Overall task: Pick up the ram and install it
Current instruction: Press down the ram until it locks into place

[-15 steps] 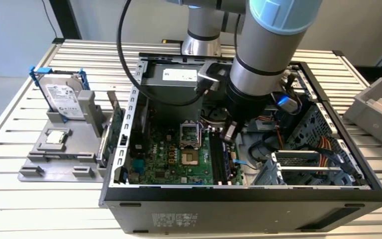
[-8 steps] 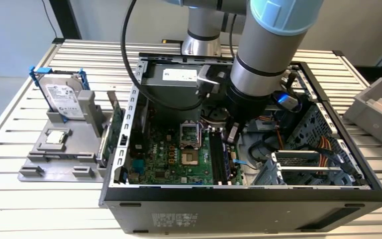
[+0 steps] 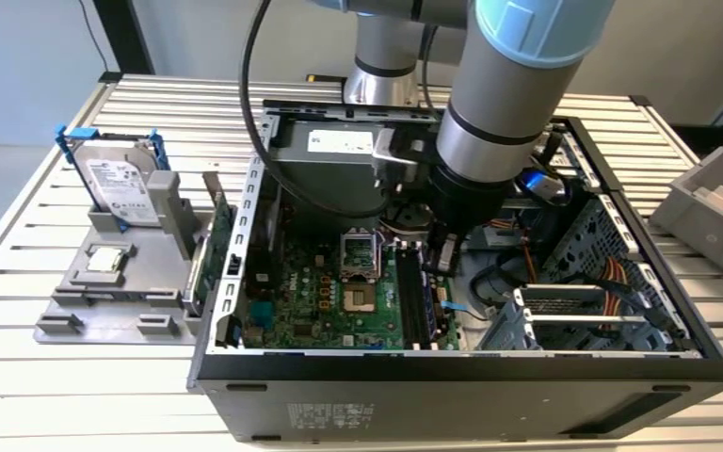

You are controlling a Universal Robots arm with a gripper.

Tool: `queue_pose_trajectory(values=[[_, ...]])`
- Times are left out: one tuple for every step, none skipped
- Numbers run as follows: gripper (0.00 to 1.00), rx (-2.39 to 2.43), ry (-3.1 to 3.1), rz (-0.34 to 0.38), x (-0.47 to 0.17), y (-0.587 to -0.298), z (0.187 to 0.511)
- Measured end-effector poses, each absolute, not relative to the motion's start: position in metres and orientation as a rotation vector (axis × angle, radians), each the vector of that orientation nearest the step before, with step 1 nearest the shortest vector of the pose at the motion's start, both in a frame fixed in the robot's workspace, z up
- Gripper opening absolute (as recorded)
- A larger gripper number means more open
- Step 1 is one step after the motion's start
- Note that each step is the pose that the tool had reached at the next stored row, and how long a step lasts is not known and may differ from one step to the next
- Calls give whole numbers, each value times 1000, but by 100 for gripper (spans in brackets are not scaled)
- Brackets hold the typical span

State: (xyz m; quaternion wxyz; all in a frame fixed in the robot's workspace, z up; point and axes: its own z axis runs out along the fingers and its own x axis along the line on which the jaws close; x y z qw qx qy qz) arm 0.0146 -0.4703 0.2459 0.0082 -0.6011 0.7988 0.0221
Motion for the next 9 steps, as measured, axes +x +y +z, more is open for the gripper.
queue_pose_trajectory(values=[[0,-1895,2484,70,15,-470,246],[0,-1912,2471,70,15,-470,246],[0,-1929,2458,70,15,-470,246],[0,-1947,2445,71,15,-470,246],[0,-1964,2431,71,15,-470,246],[0,-1980,2418,72,16,-470,246],[0,-1990,2410,72,16,-470,246],[0,-1993,2407,72,16,-470,246],[0,-1994,2407,72,16,-470,246]])
